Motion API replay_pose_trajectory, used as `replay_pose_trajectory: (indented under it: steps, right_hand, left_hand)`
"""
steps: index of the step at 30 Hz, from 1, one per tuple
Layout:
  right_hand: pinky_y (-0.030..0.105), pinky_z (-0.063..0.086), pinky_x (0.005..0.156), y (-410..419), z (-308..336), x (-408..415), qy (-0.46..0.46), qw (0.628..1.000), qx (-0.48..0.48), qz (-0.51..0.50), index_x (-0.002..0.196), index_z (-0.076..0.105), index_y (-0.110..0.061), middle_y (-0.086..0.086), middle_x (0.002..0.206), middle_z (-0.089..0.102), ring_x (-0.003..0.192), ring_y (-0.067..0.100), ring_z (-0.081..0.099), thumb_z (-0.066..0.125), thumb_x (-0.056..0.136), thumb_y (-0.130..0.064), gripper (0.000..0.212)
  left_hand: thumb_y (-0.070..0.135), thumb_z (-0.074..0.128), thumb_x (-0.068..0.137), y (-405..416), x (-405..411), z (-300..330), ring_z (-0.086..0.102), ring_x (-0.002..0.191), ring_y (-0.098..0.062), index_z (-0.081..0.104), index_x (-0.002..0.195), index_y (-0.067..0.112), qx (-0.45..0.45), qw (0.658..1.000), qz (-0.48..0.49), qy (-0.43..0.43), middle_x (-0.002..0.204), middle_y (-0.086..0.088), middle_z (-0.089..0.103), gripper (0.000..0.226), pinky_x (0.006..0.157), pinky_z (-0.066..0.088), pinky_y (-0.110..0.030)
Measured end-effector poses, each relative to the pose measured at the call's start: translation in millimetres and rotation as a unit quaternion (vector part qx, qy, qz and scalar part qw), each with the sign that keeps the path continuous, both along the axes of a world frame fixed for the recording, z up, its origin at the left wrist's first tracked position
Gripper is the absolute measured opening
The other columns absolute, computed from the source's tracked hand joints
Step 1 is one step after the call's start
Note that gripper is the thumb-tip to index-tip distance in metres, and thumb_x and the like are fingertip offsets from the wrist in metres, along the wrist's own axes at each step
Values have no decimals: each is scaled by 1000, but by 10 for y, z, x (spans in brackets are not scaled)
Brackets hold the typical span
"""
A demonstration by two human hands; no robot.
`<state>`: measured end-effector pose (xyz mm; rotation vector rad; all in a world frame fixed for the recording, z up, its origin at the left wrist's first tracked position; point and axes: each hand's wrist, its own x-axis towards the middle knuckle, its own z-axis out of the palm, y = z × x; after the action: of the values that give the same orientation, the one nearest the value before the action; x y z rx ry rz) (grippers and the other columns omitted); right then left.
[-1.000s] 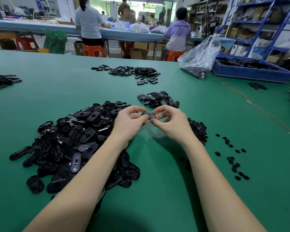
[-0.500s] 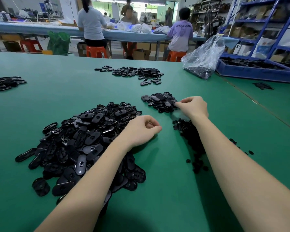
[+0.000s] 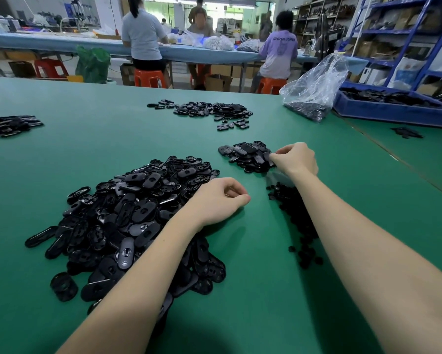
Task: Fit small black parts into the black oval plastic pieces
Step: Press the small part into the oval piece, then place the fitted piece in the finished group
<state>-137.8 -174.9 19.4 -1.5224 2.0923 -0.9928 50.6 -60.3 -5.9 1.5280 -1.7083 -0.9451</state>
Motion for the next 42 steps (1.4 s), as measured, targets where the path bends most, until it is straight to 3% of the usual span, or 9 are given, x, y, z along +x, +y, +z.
replay_pose_trajectory:
  steps: [6,11,17,20,22,24,28,36,42]
  right_hand:
    - [35,53,94,337,90,-72,-19,997,11,71,89,74,-30,-6,105,74,103,19,65,71,82,-35,9]
    - [35,57,86,758,-26,58,8,989,47,139,79,76,-31,-11,85,75,87,13,68,68,78,-36,10]
    - [37,56,93,897,-125,161,20,982,57,179,84,76,-30,-9,90,77,94,14,69,68,81,-40,13]
    - [36,56,90,898,-135,119,19,982,53,181,81,76,-30,-12,82,76,90,11,68,67,82,-36,11]
    - [33,57,87,891,-137,110,10,982,44,181,78,76,-30,-14,76,76,84,8,68,67,82,-36,12]
    - [33,57,87,888,-147,118,5,981,44,187,78,76,-30,-14,75,76,84,7,68,66,82,-36,12]
    - [36,56,91,896,-184,125,13,977,57,204,81,76,-31,-13,79,76,91,9,69,67,83,-38,12]
    - [32,57,86,889,-162,112,-3,978,35,204,78,76,-31,-18,73,75,83,7,67,66,84,-36,13]
    - [31,56,85,887,-164,121,-3,976,32,216,80,76,-31,-20,73,74,84,6,67,67,85,-37,13]
  left_hand:
    - [42,73,87,20,4,11,62,77,1,72,90,33,-3,1000,-5,-3,91,14,72,10,75,46,-20]
    - [39,73,88,53,-8,51,64,80,-1,72,90,31,-15,999,-11,-29,91,13,72,8,79,48,-19]
    - [16,66,91,51,22,131,64,72,3,72,90,22,-139,988,62,-40,83,10,73,9,73,45,-7]
    - [18,59,96,16,119,135,61,100,-11,67,112,16,-203,961,109,-153,105,1,69,18,92,46,-24]
    - [29,55,100,18,151,94,47,128,-23,56,134,17,-178,947,101,-249,131,-5,60,36,106,40,-38]
    - [39,49,102,25,156,31,30,147,-23,46,146,20,-151,924,77,-343,149,-2,48,48,117,29,-40]
    - [46,40,104,12,147,-41,15,154,-19,47,147,31,-124,897,40,-423,159,7,37,46,124,11,-45]
    - [39,47,101,27,165,-21,36,143,-15,62,133,30,-163,893,74,-412,147,9,53,37,119,19,-38]
    - [37,55,98,25,153,25,50,129,-23,69,126,23,-178,895,97,-397,133,-1,64,35,112,33,-34]
